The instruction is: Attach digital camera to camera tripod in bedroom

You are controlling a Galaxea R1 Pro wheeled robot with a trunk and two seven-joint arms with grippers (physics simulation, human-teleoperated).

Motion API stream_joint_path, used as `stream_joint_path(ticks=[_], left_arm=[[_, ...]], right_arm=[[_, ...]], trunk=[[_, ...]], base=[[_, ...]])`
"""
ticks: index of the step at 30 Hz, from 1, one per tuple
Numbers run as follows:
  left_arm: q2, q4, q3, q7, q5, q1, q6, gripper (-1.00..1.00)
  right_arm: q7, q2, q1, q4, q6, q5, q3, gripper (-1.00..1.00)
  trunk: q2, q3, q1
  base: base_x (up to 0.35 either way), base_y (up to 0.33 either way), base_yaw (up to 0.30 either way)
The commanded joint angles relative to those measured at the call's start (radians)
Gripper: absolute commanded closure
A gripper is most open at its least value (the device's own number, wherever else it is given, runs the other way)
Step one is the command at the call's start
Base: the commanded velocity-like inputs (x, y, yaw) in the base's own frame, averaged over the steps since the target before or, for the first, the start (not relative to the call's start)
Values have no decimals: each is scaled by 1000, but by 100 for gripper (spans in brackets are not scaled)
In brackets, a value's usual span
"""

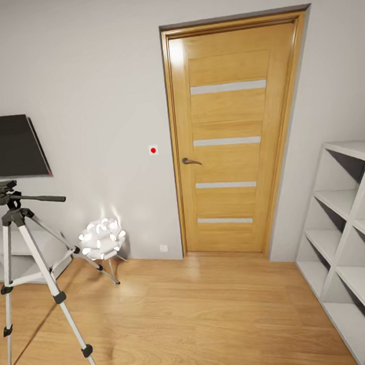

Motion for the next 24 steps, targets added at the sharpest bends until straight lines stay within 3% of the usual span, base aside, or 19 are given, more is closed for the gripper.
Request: stream_joint_path(ticks=[1, 24], left_arm=[[0, 0, -9, 1, 6, -1, 2, 100], [-1, 0, -9, -2, 6, 0, 1, 100]], right_arm=[[2, 0, 1, 3, -6, 8, -2, -100], [3, 1, 36, 3, -16, 10, -2, -100]], trunk=[[6, 2, -4], [167, 74, -92]], base=[[0, 0, 0], [0, 0, 0]])
